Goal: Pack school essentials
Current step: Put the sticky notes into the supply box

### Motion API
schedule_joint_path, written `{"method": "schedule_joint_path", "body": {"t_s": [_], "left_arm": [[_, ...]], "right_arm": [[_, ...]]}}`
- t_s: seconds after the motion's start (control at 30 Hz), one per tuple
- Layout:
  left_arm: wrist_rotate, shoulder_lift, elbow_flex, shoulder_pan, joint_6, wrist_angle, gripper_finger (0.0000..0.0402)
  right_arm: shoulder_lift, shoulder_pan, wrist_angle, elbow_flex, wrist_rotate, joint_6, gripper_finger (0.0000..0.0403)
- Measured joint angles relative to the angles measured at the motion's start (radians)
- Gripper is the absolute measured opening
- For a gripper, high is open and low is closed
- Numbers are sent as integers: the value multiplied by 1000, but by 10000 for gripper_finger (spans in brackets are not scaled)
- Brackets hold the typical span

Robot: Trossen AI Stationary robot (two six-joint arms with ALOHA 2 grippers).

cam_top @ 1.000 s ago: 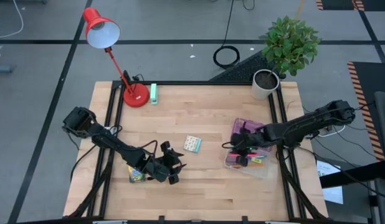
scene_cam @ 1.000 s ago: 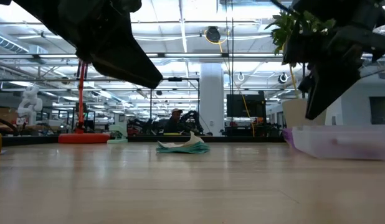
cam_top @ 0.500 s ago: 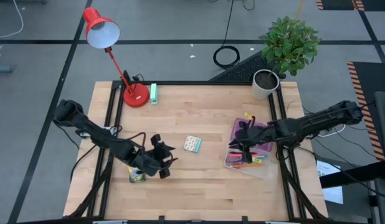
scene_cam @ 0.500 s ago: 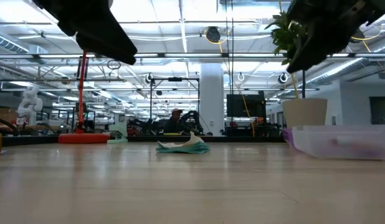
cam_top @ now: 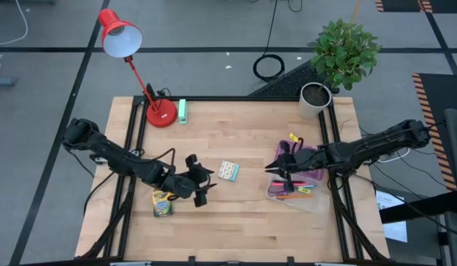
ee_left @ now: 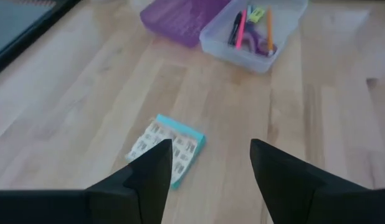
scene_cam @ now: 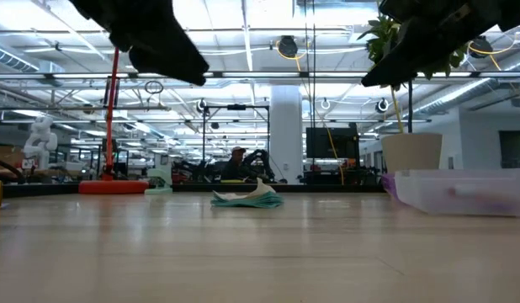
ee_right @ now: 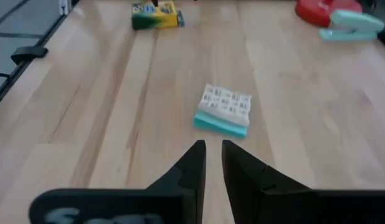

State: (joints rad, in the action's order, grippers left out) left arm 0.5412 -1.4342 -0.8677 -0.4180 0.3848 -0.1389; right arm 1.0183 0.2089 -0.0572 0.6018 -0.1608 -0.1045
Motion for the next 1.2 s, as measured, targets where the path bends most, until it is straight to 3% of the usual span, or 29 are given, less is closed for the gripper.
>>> {"method": "schedule_joint_path", "body": {"t_s": [0.37,0.77,1.0,1.2], "left_arm": [[2,-161,-1,42,-99,235,300],[26,-395,-7,58,-94,414,280],[33,-463,-9,55,-110,486,312],[63,-537,-120,55,-146,413,330]], "right_arm": [[0,-1,98,-42,0,68,44],[0,-1,95,-43,0,68,44],[0,-1,96,-43,0,76,44],[0,-1,96,-43,-3,90,44]]}}
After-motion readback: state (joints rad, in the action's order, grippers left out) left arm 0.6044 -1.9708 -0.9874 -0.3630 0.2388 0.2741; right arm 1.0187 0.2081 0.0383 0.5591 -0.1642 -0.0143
